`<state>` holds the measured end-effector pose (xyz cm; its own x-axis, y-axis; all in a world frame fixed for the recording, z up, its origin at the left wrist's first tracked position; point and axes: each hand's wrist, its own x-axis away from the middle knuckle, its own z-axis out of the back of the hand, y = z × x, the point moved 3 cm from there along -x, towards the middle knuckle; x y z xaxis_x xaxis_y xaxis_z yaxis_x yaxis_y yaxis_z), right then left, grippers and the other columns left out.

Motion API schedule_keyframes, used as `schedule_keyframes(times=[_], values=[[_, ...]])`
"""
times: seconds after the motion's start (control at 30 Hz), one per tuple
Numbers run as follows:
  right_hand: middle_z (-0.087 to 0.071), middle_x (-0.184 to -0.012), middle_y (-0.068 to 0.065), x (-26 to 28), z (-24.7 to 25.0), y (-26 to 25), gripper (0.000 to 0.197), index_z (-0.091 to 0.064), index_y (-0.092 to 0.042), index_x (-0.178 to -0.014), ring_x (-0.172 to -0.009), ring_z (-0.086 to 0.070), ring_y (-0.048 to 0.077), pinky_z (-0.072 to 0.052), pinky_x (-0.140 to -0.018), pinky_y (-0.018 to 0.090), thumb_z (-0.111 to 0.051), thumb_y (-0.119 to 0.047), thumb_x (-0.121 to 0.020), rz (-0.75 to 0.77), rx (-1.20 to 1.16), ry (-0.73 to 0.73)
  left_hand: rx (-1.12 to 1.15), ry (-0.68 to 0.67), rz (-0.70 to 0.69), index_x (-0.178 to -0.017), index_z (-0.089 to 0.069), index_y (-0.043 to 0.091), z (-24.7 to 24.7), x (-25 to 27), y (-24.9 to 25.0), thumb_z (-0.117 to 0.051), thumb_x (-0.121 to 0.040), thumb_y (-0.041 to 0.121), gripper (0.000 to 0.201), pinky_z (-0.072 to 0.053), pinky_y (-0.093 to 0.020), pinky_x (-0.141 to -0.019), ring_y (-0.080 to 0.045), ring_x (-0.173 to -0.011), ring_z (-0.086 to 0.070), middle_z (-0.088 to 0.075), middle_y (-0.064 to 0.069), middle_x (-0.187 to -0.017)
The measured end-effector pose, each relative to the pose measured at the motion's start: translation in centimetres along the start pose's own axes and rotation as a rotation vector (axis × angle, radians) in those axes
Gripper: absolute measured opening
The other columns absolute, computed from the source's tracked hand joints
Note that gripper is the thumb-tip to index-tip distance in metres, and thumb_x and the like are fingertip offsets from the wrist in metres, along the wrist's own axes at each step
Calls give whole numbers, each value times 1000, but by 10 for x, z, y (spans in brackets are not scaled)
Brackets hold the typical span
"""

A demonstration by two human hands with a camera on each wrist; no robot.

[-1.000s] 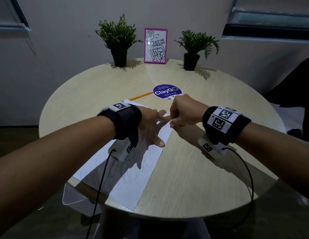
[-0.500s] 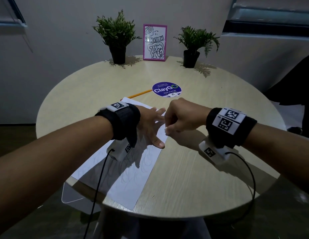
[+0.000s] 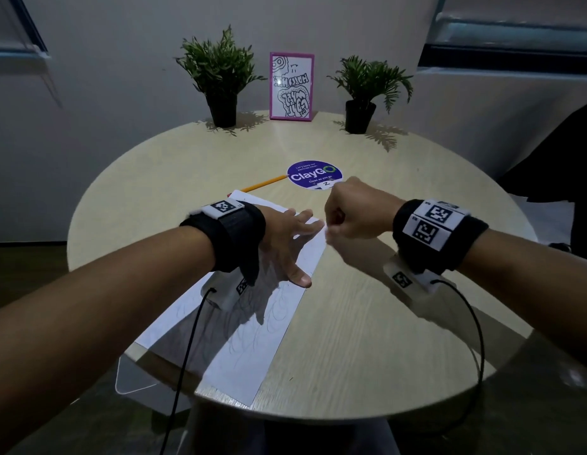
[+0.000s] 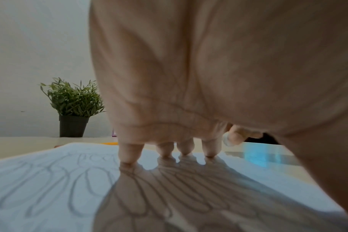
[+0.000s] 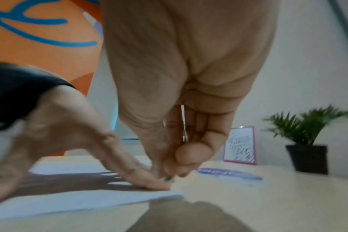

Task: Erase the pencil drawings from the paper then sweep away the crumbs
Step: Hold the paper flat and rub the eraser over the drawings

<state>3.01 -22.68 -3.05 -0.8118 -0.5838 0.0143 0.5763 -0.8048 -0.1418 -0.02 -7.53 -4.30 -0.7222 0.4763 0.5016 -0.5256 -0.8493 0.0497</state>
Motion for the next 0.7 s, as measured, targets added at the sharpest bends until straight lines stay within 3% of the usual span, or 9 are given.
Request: schedule_keyframes(times=[0.1, 0.23, 0.4, 0.5, 0.6, 0.7], values=[[-66, -56, -9, 1, 10, 8, 15, -77, -13, -73, -54, -60, 4, -37, -53, 10, -78, -24, -83, -34, -72, 28, 26, -7, 7, -157, 9, 40, -2, -3, -3, -71, -75, 67, 117, -12, -49, -123, -14, -152, 11, 14, 14, -165], [-69, -58, -11, 10, -6, -15, 16, -74, -23, -67, -56, -63, 3, -49, -59, 20, -80, -27, -82, 28, -206, -137, 72, -18, -5, -155, -1, 49, -1, -4, -6, -74, -72, 67, 111, -14, -51, -122, -18, -153, 6, 10, 15, -165], [-70, -60, -7, -8, 0, 18, 20, -77, -19, -69, -61, -64, 7, -50, -62, 25, -80, -34, -81, -108, -82, -74, 41, -16, 21, -156, 10, 41, -3, -5, -5, -72, -73, 69, 120, -9, -51, -123, -13, -151, 16, 17, 15, -164], [-70, -58, -4, -17, 4, 26, 21, -77, -16, -68, -58, -61, 2, -48, -64, 26, -81, -33, -80, -170, -27, -46, 29, -19, 29, -156, 11, 40, -3, -5, -3, -70, -74, 69, 120, -9, -52, -123, -14, -151, 16, 18, 14, -164], [-69, -56, -6, -15, 3, 5, 19, -76, -18, -67, -54, -61, 3, -51, -60, 23, -80, -31, -80, -65, -102, -96, 30, -11, 31, -155, 6, 45, -2, 0, 0, -71, -75, 68, 113, -12, -50, -122, -17, -153, 8, 13, 11, -165], [-68, -56, -8, -10, -5, -15, 20, -73, -21, -65, -51, -60, 3, -45, -53, 17, -82, -30, -80, 28, -159, -216, 65, -5, 23, -156, -4, 44, 2, 7, 3, -71, -78, 63, 104, -15, -49, -121, -22, -153, -1, 6, 7, -166]])
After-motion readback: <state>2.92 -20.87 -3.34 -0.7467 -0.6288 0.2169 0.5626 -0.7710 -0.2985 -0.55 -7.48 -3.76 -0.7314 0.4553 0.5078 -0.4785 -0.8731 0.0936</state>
